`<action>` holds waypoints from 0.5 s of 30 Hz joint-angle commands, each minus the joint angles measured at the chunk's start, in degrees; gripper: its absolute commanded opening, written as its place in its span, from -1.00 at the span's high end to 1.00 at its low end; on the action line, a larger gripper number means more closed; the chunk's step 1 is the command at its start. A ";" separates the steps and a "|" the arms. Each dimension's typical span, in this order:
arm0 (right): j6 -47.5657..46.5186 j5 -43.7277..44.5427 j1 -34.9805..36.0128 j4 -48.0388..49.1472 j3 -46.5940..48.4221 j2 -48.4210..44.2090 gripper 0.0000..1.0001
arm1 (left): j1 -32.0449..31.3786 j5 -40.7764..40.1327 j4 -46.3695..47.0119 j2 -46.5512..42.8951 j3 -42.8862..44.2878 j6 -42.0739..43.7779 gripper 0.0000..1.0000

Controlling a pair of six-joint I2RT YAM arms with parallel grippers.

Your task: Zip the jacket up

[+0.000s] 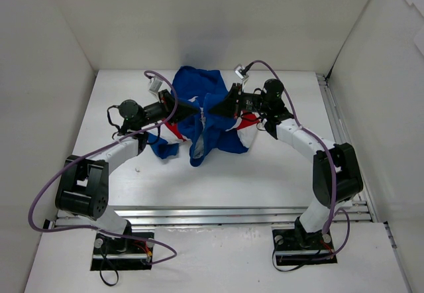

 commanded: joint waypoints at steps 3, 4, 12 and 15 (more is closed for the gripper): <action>0.60 0.82 0.35 6.09 3.54 0.36 1.00 | -0.26 0.21 6.76 -2.74 1.85 -1.04 1.00; 0.60 0.90 0.35 6.09 3.63 0.45 1.00 | -0.26 0.21 6.76 -2.74 1.93 -1.04 1.00; 0.77 0.64 0.35 6.27 4.50 0.89 1.00 | -0.26 0.21 6.76 -2.22 2.02 -1.21 1.00; 0.69 0.64 0.26 6.27 4.59 0.37 1.00 | -0.26 0.12 6.41 -2.22 2.02 -1.12 1.00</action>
